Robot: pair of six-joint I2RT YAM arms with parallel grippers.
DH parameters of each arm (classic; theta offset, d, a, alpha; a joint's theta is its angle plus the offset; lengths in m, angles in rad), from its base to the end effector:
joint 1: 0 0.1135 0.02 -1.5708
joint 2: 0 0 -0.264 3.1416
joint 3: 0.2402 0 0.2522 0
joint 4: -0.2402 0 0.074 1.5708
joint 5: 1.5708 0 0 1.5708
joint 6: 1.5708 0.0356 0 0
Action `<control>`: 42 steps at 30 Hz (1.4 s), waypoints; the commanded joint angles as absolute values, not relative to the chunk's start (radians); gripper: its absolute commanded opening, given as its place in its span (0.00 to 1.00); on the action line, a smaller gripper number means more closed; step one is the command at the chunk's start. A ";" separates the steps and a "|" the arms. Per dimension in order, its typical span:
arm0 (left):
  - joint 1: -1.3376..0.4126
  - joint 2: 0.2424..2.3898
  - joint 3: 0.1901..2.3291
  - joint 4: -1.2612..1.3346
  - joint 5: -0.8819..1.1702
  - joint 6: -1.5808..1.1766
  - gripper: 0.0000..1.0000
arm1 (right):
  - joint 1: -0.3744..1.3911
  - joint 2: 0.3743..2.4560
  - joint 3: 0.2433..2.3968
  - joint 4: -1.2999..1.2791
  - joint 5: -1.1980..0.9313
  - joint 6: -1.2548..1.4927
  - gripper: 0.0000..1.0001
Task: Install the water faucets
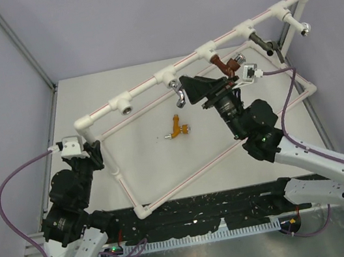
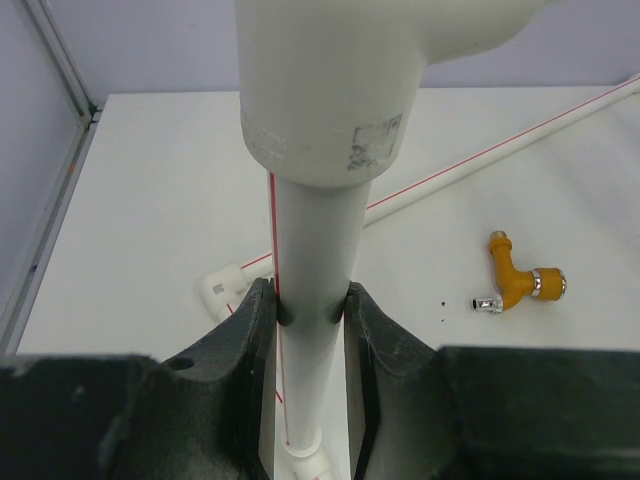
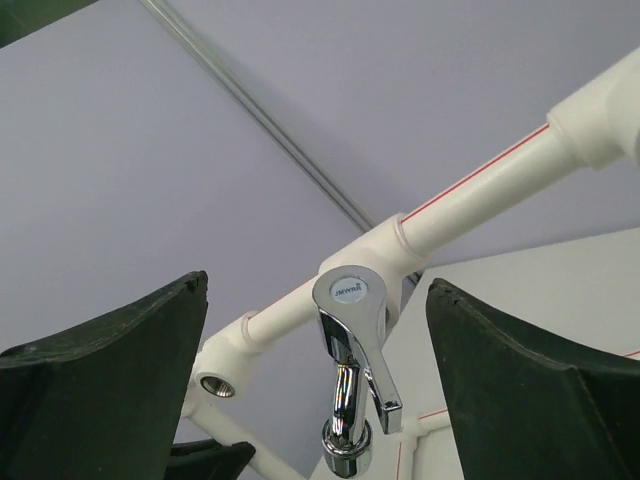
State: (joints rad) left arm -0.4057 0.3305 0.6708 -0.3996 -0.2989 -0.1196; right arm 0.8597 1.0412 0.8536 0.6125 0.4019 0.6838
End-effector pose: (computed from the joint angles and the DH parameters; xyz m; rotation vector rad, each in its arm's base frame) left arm 0.0859 -0.0255 0.3311 0.0034 1.6298 -0.1602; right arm 0.1644 0.1695 0.3986 0.2719 1.2280 1.1214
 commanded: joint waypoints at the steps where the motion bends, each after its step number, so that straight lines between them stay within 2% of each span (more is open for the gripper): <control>1: -0.413 0.339 0.664 -0.476 -0.264 -0.129 0.00 | 0.859 0.962 0.893 0.571 0.405 0.491 0.95; 5: -0.413 0.341 0.664 -0.476 -0.261 -0.129 0.00 | 0.861 0.914 0.962 0.412 0.345 0.235 0.97; 9: -0.414 0.345 0.666 -0.474 -0.258 -0.129 0.00 | 0.859 0.879 1.041 0.248 0.261 -0.139 0.99; 15: -0.413 0.350 0.666 -0.474 -0.255 -0.129 0.00 | 0.880 0.923 1.242 -0.078 0.146 -0.571 1.00; 20: -0.413 0.350 0.664 -0.476 -0.256 -0.127 0.00 | 1.006 1.023 1.370 -0.334 0.247 -0.999 0.95; 26: -0.413 0.351 0.664 -0.476 -0.256 -0.127 0.00 | 1.120 1.095 1.321 -0.333 0.485 -1.382 0.96; 32: -0.413 0.348 0.664 -0.474 -0.258 -0.127 0.00 | 1.150 1.147 1.287 -0.253 0.644 -1.570 0.95; 42: -0.413 0.345 0.664 -0.474 -0.253 -0.127 0.00 | 1.149 1.210 1.233 -0.077 0.676 -1.684 0.96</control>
